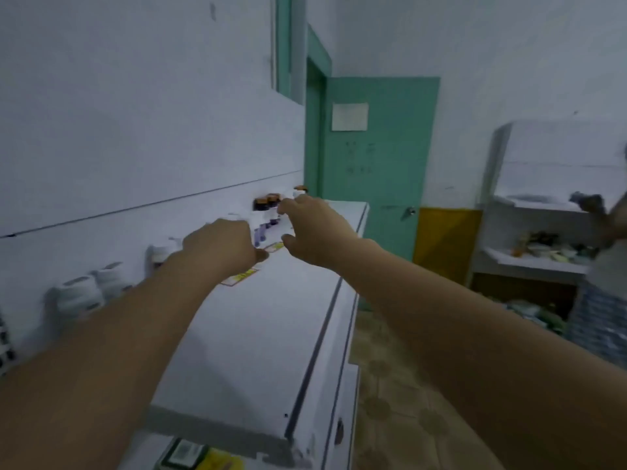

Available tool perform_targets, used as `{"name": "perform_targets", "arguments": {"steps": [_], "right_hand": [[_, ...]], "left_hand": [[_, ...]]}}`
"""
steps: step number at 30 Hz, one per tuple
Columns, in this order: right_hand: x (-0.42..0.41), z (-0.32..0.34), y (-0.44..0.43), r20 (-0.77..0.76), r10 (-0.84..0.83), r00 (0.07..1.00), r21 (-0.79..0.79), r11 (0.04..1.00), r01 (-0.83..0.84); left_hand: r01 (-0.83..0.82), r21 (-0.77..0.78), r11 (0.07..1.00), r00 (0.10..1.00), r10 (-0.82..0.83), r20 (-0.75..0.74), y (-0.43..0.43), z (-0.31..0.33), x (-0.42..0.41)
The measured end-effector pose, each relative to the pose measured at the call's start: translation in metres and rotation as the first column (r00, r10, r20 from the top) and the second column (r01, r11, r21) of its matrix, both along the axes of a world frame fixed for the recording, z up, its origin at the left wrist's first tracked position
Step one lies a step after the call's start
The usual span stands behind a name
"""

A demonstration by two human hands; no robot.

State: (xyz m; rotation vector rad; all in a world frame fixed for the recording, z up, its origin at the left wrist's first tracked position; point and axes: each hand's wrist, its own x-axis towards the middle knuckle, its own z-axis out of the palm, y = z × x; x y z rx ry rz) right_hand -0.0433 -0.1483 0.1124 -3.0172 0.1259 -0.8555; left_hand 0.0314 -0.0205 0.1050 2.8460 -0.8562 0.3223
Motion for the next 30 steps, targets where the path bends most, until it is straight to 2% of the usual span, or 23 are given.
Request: {"name": "perform_targets", "arguments": {"steps": [6, 12, 17, 20, 30], "right_hand": [[-0.090, -0.004, -0.133, -0.070, -0.356, 0.932, 0.049, 0.932, 0.360], [-0.162, 0.001, -0.256, -0.127, -0.540, 0.832, 0.032, 0.836, 0.548], [-0.187, -0.011, -0.345, -0.202, -0.582, 0.787, 0.046, 0.798, 0.602], [-0.180, -0.015, -0.398, -0.205, -0.607, 0.768, 0.058, 0.776, 0.628], [-0.062, -0.019, -0.542, -0.185, -0.575, 0.797, 0.031, 0.807, 0.589]], "left_hand": [[0.261, 0.075, 0.962, 0.965, -0.259, -0.042, -0.141, -0.011, -0.053], [0.414, 0.037, 0.909, 0.908, -0.410, -0.090, -0.272, -0.031, -0.102], [0.439, 0.003, 0.898, 0.894, -0.437, -0.104, -0.357, -0.039, -0.112], [0.436, 0.033, 0.899, 0.896, -0.430, -0.109, -0.403, -0.046, -0.106], [0.430, 0.100, 0.897, 0.903, -0.424, -0.070, -0.549, -0.061, -0.009]]}}
